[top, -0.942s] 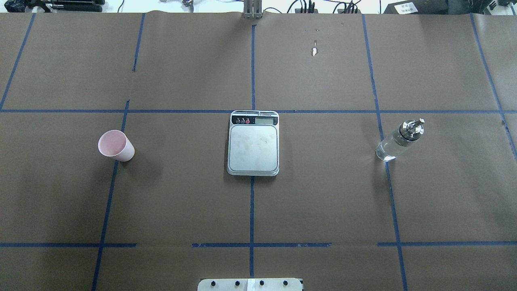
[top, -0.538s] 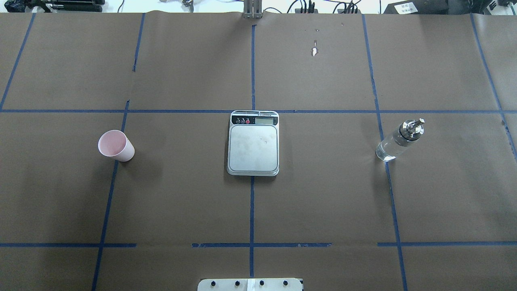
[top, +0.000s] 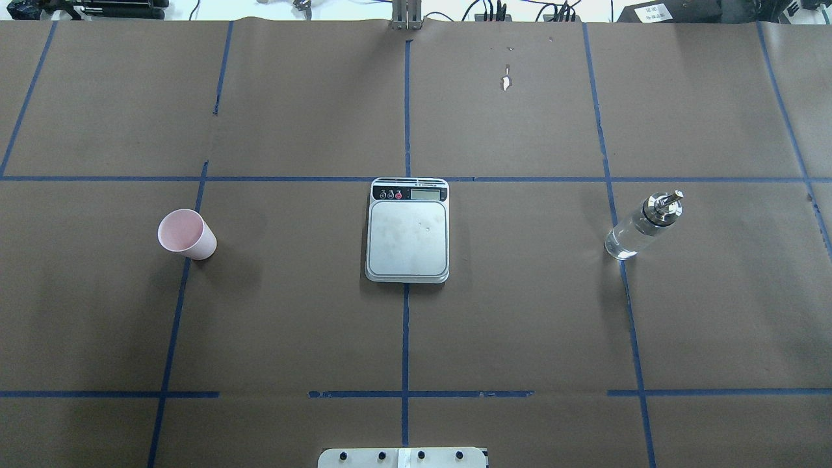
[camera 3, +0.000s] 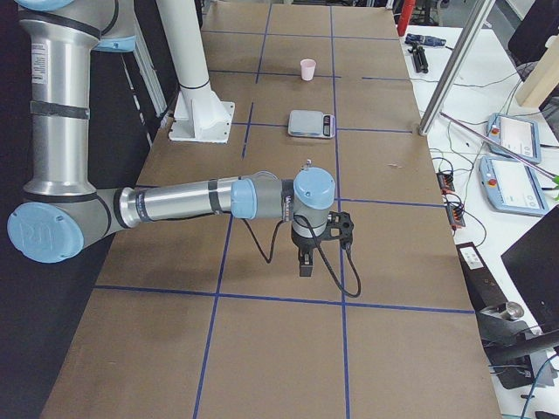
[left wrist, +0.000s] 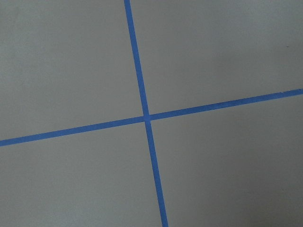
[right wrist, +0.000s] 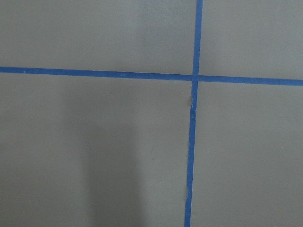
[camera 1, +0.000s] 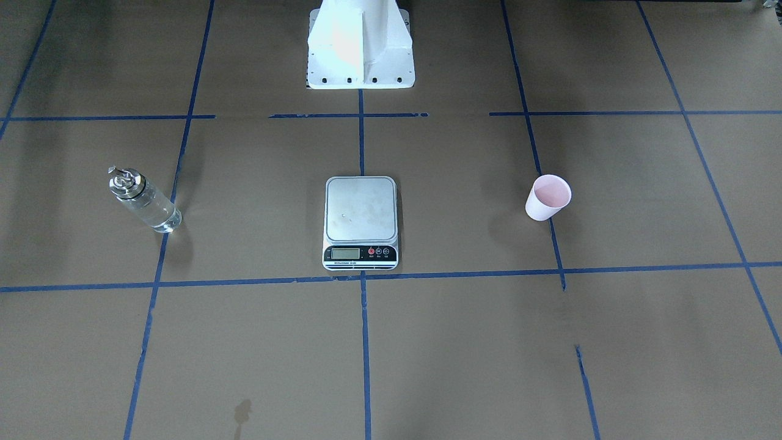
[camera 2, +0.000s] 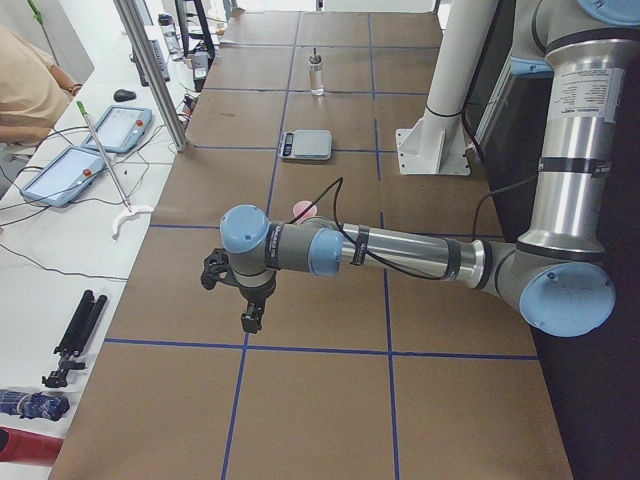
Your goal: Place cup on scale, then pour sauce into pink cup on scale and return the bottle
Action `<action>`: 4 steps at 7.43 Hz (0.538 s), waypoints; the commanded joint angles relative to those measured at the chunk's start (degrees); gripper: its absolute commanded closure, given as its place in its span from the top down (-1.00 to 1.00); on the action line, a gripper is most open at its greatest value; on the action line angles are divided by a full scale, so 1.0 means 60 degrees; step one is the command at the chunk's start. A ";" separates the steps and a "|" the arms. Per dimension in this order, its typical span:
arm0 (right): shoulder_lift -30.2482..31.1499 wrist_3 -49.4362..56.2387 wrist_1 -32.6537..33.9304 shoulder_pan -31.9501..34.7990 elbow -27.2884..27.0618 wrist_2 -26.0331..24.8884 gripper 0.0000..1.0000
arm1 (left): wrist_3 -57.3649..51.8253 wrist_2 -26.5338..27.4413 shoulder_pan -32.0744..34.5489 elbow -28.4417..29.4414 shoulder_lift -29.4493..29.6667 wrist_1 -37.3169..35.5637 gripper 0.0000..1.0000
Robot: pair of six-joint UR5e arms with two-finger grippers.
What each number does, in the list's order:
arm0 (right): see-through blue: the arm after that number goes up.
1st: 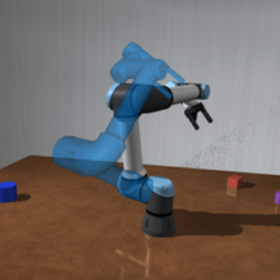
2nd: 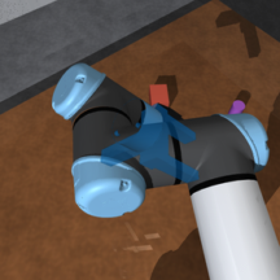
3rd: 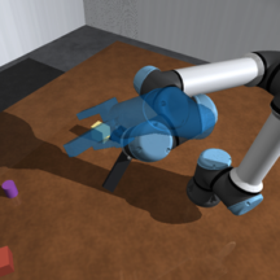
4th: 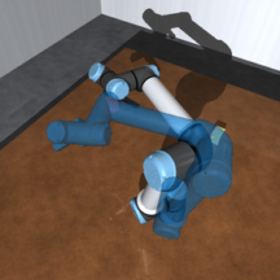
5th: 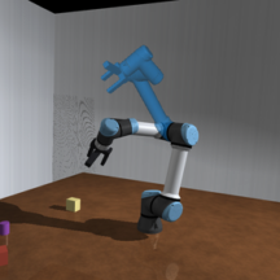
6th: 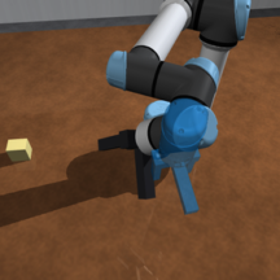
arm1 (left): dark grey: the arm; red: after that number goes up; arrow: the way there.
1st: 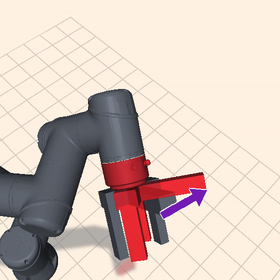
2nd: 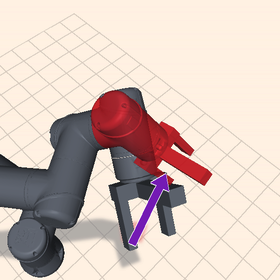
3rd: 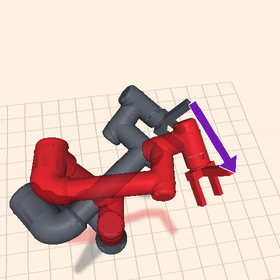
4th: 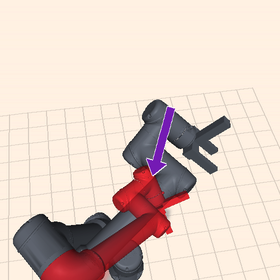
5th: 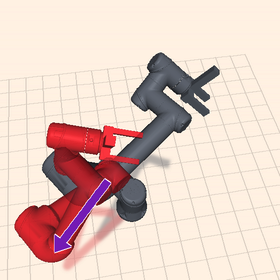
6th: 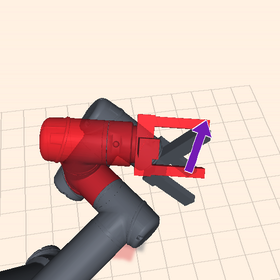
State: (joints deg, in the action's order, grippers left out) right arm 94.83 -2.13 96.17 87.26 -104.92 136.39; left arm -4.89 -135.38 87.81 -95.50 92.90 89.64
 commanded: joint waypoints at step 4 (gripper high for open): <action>0.0029 -0.0070 -0.0925 -0.0363 -0.0003 0.0648 1.00 | 0.2978 -0.0524 -0.2290 -0.1652 -0.0030 0.0631 1.00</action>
State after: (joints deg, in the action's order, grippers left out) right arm 94.99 -2.49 91.28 85.79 -104.85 140.18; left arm 1.92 -138.41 80.50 -100.40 92.75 93.04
